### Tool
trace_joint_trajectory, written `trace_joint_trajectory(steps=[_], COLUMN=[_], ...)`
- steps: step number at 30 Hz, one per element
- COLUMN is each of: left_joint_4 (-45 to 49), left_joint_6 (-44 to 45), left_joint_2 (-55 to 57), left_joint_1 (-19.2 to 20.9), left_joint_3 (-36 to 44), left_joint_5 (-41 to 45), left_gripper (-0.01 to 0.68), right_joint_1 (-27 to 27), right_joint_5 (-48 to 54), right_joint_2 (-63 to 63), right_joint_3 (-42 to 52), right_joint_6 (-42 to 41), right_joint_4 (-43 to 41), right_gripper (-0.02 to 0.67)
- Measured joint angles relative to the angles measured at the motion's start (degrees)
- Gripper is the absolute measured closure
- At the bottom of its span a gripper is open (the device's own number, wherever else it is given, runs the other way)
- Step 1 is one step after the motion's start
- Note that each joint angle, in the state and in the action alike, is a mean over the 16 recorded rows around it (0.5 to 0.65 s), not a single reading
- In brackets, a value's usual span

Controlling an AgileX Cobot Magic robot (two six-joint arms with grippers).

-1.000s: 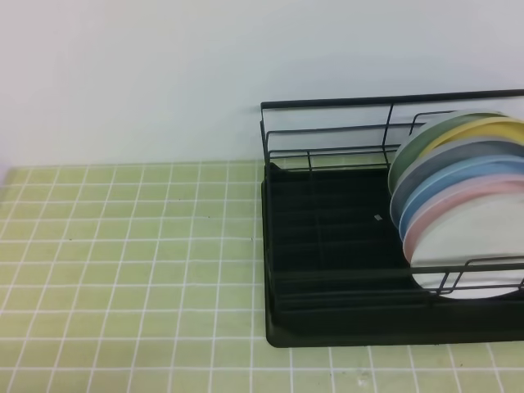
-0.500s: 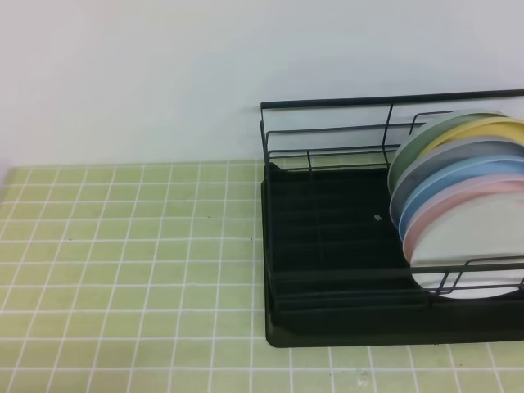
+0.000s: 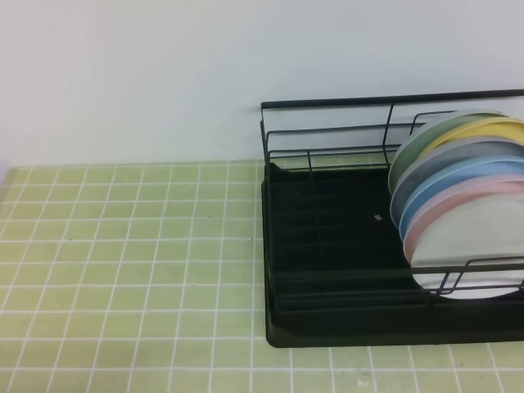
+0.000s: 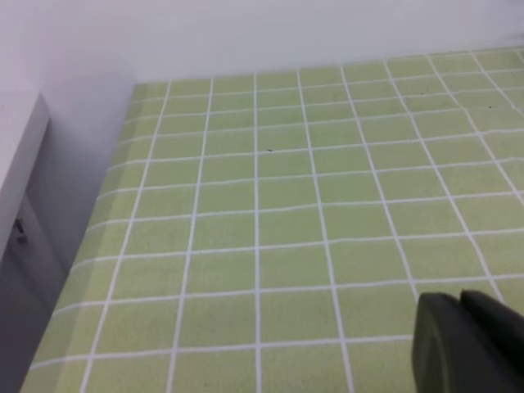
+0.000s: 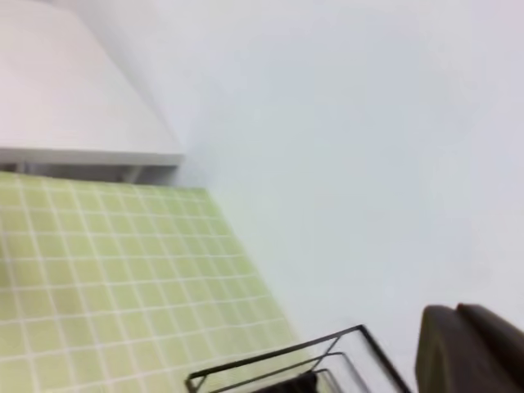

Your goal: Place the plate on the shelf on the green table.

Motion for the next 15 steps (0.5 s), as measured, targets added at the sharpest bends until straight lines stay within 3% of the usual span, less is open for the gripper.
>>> trace_joint_trajectory(steps=[8,15], left_joint_4=[0.0,0.0], left_joint_6=[0.0,0.0], left_joint_2=[0.0,0.0], left_joint_1=[0.0,0.0], left_joint_3=[0.0,0.0], left_joint_5=[0.0,0.0], left_gripper=[0.674,0.674], right_joint_1=[-0.1,-0.5], right_joint_5=[-10.3,-17.9], right_joint_2=[-2.2,-11.4], right_joint_3=[1.3,9.7], right_joint_6=[-2.3,4.4], right_joint_4=[-5.0,-17.6], right_gripper=[0.649,0.649])
